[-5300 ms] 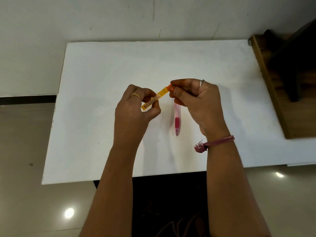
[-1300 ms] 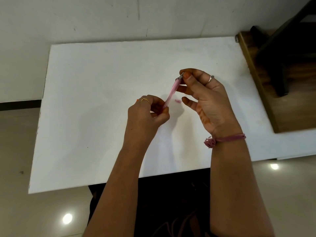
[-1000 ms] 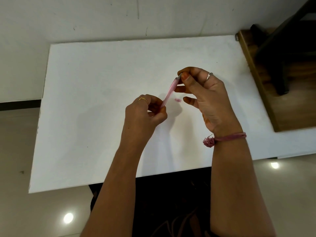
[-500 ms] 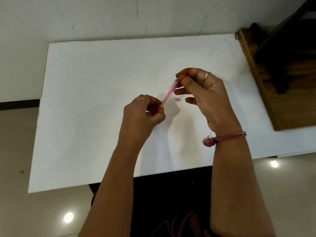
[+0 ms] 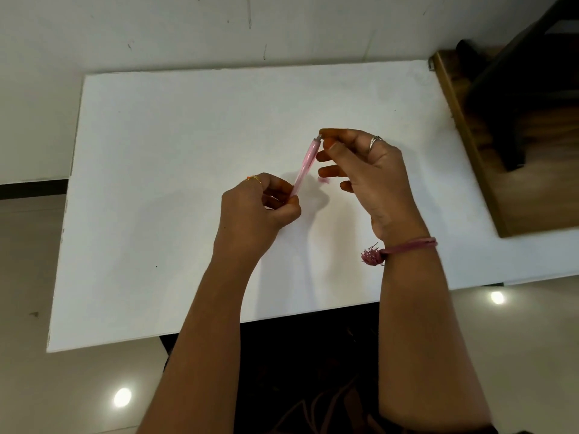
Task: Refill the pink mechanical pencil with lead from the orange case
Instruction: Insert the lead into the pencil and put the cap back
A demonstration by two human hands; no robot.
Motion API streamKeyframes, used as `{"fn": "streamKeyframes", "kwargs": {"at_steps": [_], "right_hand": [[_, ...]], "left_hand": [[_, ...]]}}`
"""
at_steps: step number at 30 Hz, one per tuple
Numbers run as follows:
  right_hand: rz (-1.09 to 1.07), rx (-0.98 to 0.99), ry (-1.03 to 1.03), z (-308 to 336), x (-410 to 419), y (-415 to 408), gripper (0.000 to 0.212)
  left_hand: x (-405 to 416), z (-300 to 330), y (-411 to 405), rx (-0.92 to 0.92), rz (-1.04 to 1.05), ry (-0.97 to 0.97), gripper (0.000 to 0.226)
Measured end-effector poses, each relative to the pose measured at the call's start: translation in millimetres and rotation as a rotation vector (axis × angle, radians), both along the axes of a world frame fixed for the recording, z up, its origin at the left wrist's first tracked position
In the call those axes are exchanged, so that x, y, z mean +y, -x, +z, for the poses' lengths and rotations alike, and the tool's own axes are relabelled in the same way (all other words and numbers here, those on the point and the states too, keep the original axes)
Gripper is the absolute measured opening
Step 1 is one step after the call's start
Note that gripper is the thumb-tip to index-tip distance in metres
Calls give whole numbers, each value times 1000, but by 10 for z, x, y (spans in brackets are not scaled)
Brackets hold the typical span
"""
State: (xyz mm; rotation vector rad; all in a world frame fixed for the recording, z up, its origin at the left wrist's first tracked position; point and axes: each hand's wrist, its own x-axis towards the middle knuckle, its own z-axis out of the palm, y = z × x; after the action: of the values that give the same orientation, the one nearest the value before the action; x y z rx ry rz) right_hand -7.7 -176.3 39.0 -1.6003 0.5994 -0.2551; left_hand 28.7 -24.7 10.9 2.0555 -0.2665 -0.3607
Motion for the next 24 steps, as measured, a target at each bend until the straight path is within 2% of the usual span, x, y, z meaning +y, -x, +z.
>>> {"fn": "streamKeyframes", "kwargs": {"at_steps": [3, 5, 8, 10, 18, 21, 22, 24], "right_hand": [[-144, 17, -17, -71, -79, 11, 17], [-210, 96, 96, -171, -109, -1, 20], [-109, 267, 329, -334, -79, 4, 23], [-17, 304, 433, -393, -44, 11, 21], [30, 334, 613, -437, 11, -5, 10], [39, 352, 589, -427, 13, -25, 10], [19, 334, 514, -411, 8, -32, 10], [-58, 243, 235, -334, 2, -44, 10]], "left_hand": [[10, 19, -1, 23, 1, -17, 12], [8, 24, 7, 44, 5, -17, 11], [7, 20, 8, 62, 10, -12, 12], [11, 15, 5, 69, 15, -10, 10], [14, 15, 14, 82, 0, -22, 12], [15, 22, 12, 83, -11, -18, 12], [18, 24, 10, 86, -13, -15, 12], [24, 29, 6, 92, -20, -11, 11]]}}
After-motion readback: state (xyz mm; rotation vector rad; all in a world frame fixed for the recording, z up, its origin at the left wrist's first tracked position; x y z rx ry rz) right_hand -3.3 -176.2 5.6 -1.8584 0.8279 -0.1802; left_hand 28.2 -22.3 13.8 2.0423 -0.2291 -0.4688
